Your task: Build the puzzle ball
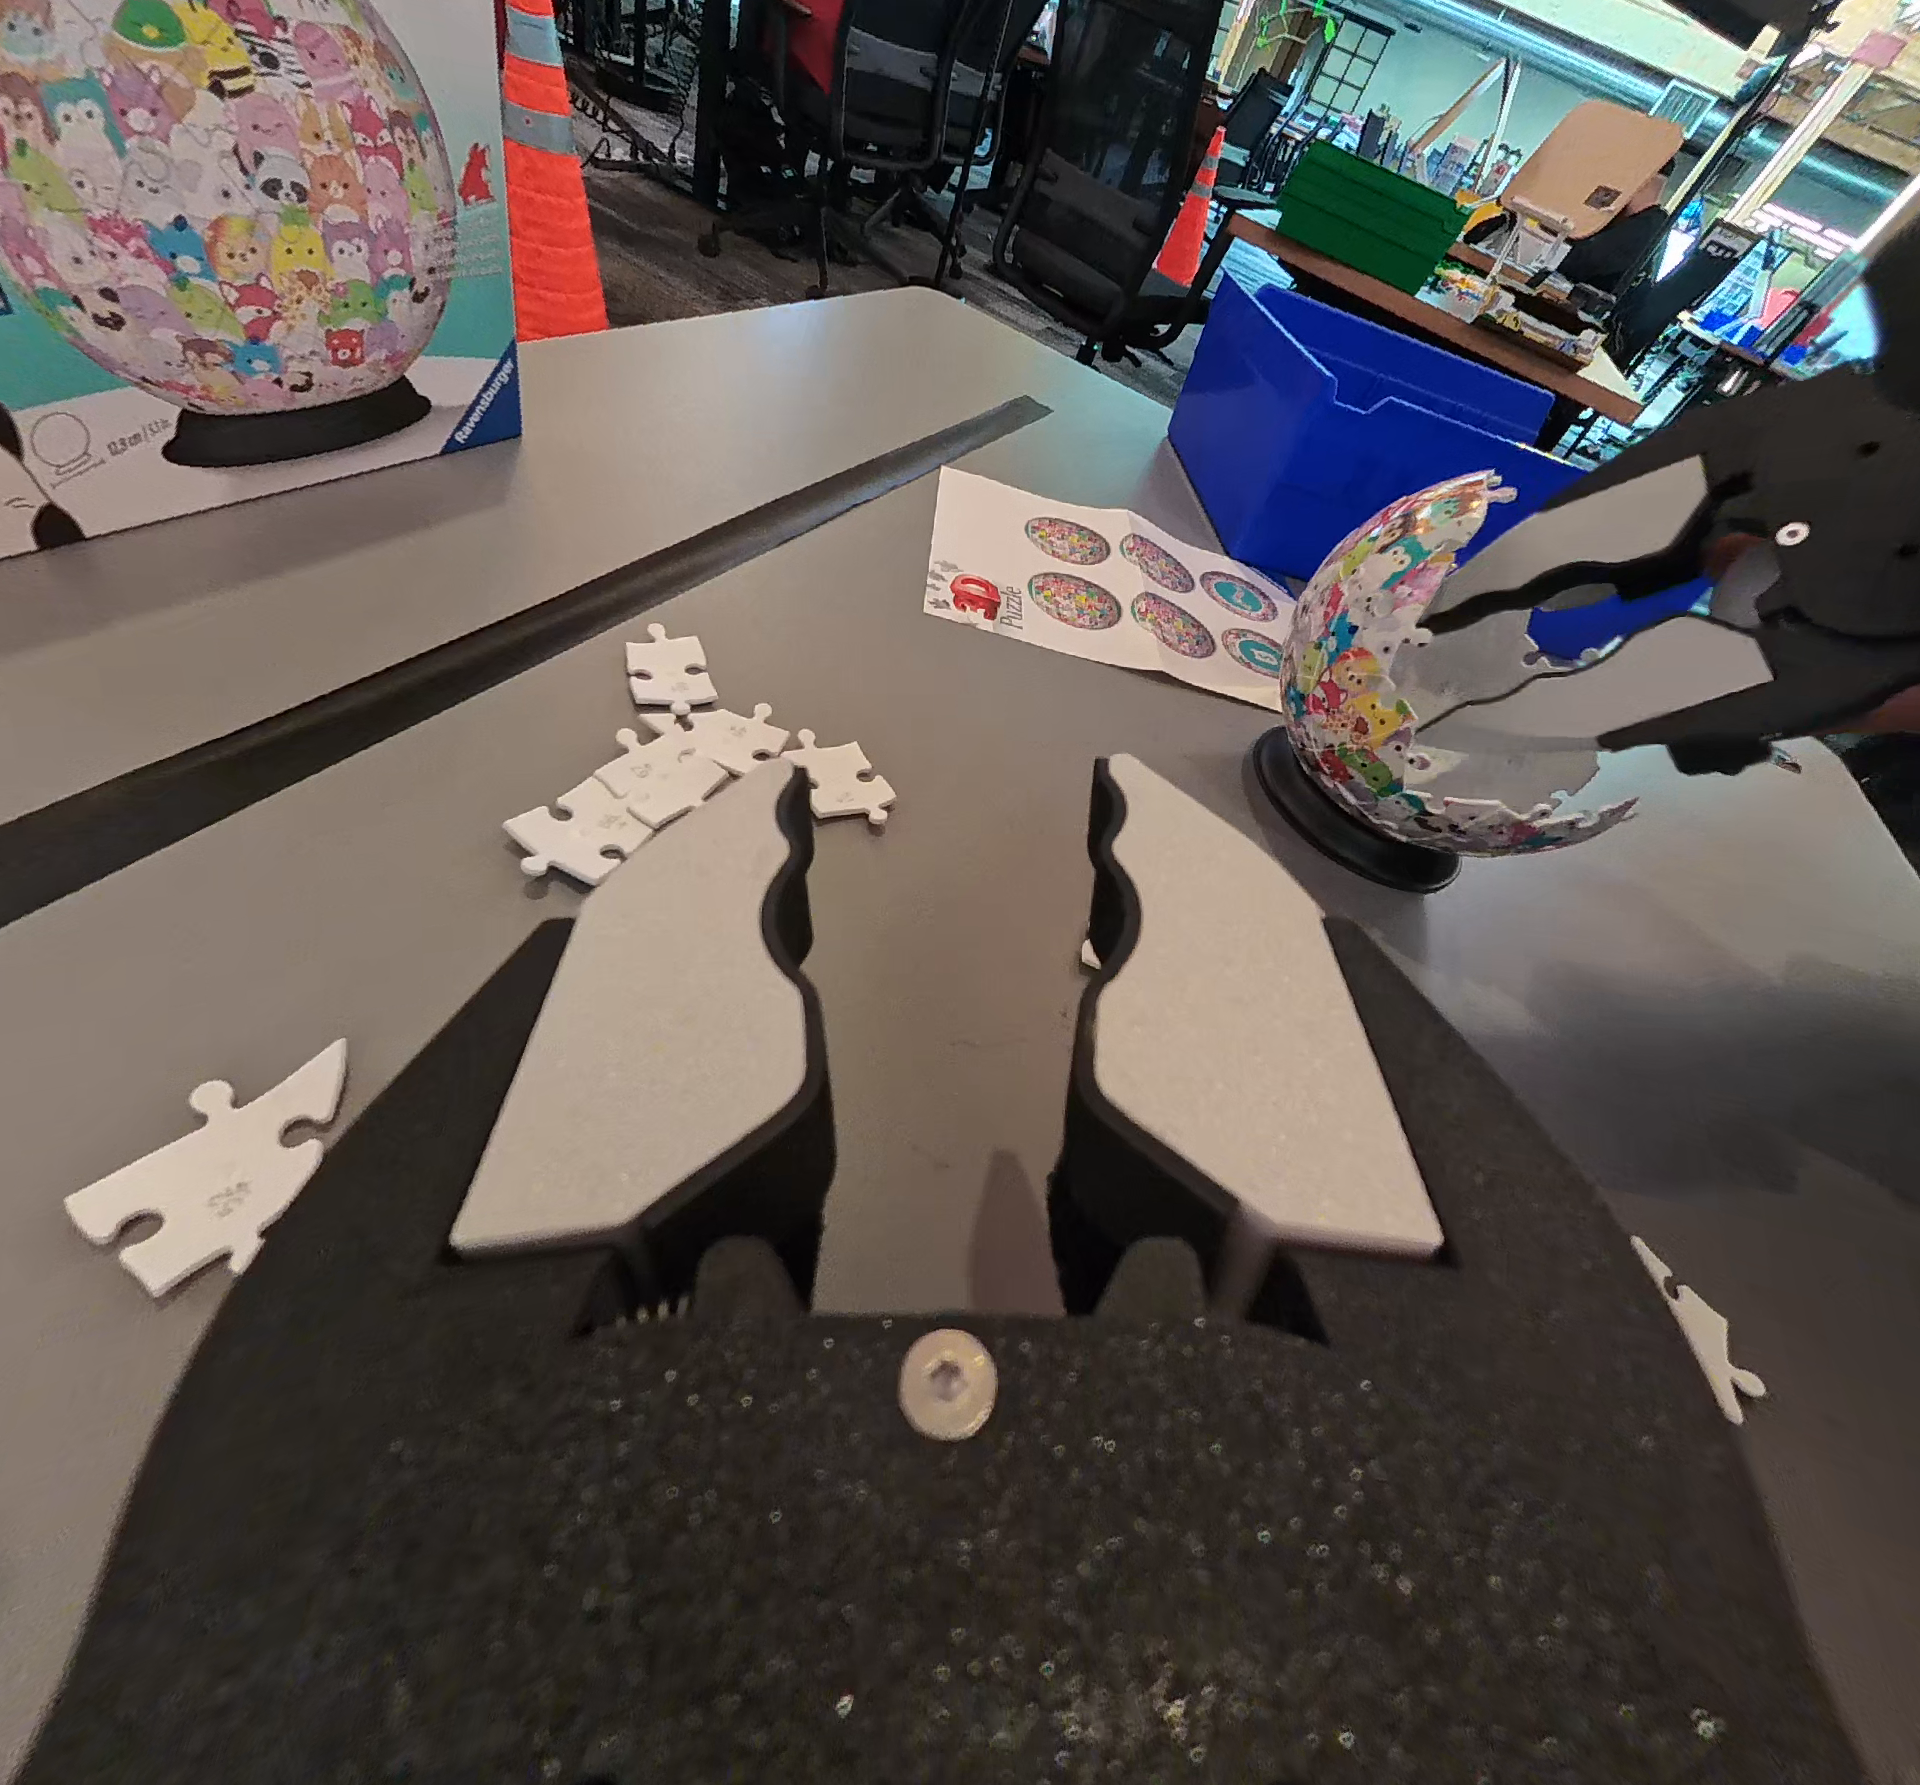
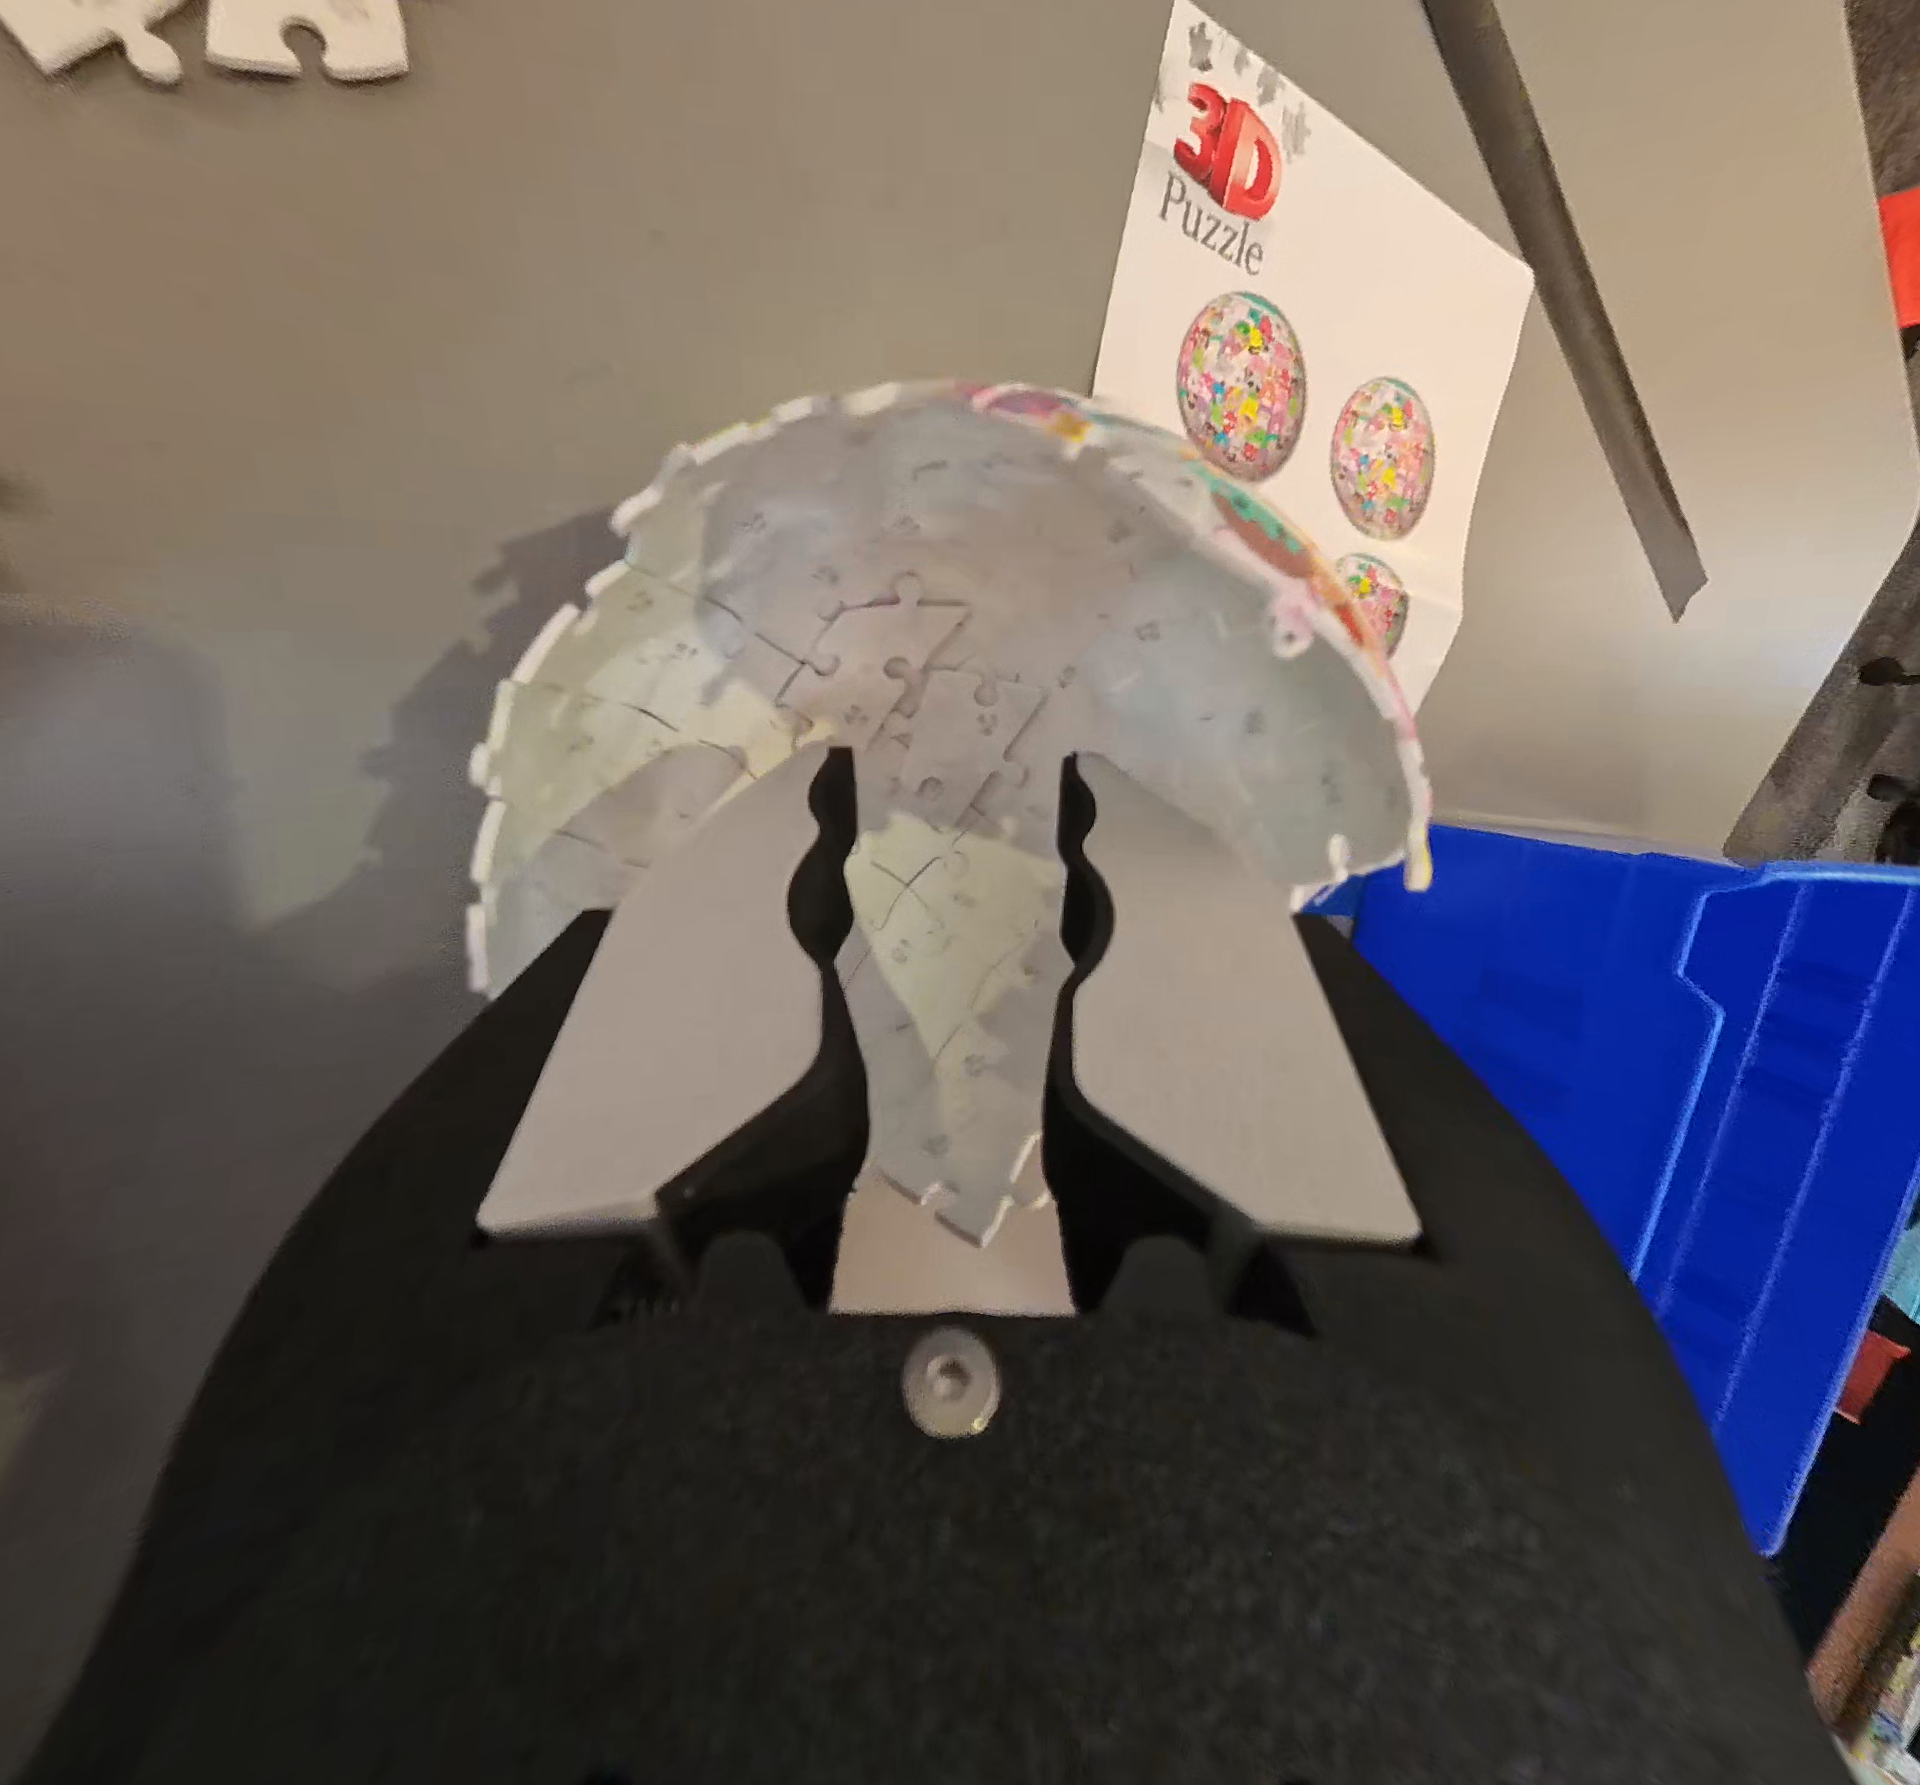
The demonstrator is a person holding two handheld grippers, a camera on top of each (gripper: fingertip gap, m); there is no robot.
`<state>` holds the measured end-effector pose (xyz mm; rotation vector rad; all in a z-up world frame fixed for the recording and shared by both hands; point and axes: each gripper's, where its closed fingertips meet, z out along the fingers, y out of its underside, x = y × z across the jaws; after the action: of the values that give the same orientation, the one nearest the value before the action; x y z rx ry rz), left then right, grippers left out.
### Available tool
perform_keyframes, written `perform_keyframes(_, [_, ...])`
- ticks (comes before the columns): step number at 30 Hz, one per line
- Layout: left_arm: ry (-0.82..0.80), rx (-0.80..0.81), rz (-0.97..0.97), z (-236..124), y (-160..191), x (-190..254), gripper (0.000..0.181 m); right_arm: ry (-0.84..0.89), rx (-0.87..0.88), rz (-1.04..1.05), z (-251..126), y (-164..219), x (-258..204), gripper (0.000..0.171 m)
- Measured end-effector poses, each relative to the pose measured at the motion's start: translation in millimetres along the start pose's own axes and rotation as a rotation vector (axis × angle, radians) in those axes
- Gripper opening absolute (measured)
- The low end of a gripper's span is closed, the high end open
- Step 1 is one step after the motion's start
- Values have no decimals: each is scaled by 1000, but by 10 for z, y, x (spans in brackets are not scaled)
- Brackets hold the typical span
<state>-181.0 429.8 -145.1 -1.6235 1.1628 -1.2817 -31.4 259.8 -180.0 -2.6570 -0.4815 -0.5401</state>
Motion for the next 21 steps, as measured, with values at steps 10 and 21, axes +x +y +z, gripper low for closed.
perform_keyframes(10, [6,-6,-9,6,5,-1,50,97,332,-49,-578,300,-198,20])
perform_keyframes(21, [12,3,-24,-5,-3,-1,50,210,394,108,-319,525,-315,2])
